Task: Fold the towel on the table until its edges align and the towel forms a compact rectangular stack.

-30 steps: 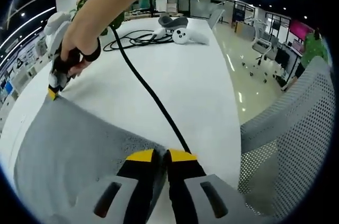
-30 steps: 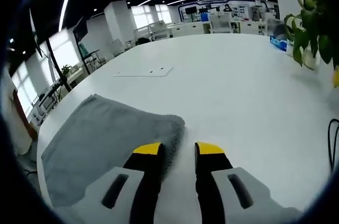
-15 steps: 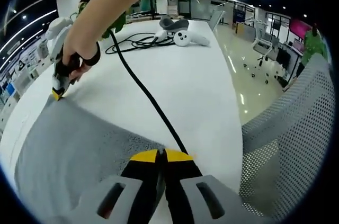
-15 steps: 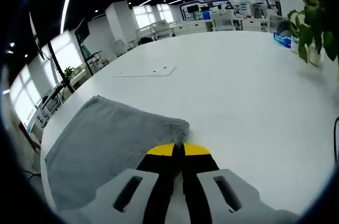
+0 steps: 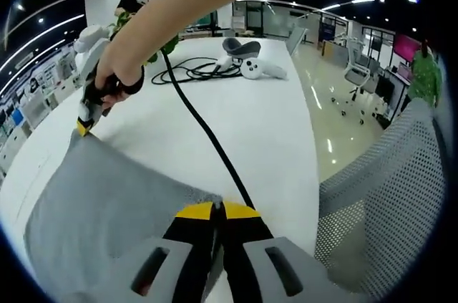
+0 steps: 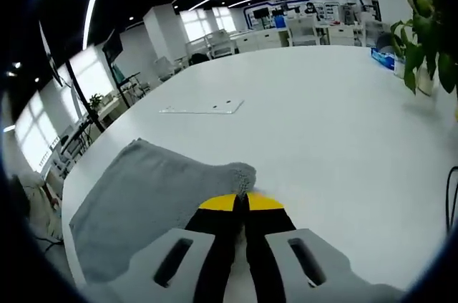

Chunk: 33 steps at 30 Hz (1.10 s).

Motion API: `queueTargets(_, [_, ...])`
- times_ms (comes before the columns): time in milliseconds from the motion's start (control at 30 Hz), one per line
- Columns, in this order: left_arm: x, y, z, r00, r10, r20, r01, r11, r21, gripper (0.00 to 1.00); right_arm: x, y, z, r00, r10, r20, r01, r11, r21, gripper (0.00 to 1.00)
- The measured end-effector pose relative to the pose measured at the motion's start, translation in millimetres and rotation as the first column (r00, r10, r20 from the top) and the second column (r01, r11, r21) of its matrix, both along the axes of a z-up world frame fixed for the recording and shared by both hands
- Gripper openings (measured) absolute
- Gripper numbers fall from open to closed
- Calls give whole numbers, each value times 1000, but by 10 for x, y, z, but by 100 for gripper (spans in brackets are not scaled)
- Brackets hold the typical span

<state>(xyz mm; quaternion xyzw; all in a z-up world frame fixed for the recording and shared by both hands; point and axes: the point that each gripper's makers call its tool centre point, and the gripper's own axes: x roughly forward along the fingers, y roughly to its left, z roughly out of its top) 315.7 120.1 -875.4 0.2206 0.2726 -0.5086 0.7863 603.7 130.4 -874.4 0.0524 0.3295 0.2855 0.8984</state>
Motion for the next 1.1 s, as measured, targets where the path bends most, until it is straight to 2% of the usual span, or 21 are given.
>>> queueTargets(167, [58,88,140,999,45,30,-45,999,-21,3,14,59,95,1000,-10,-9,10,1000,20,1])
queueTargets(333, [70,190,310,996,77,51,-74,996,-56,3,50,176,270,1000,-16,2,16,998,57,1])
queueTargets(400, [43,225,344,996,78,33,-76,995,-68,3,59,233,333,1000,-12,6,11,998,69,1])
queueTargets(733, [9,487,524,991,128,49,-122,987,-101,3,38,400,550,1000,-18,15,16,995,96,1])
queueTargets(1100, [-29,840,693,983,183,20,-178,973,-149,3,-6,581,834,999,-31,25,27,989,147,1])
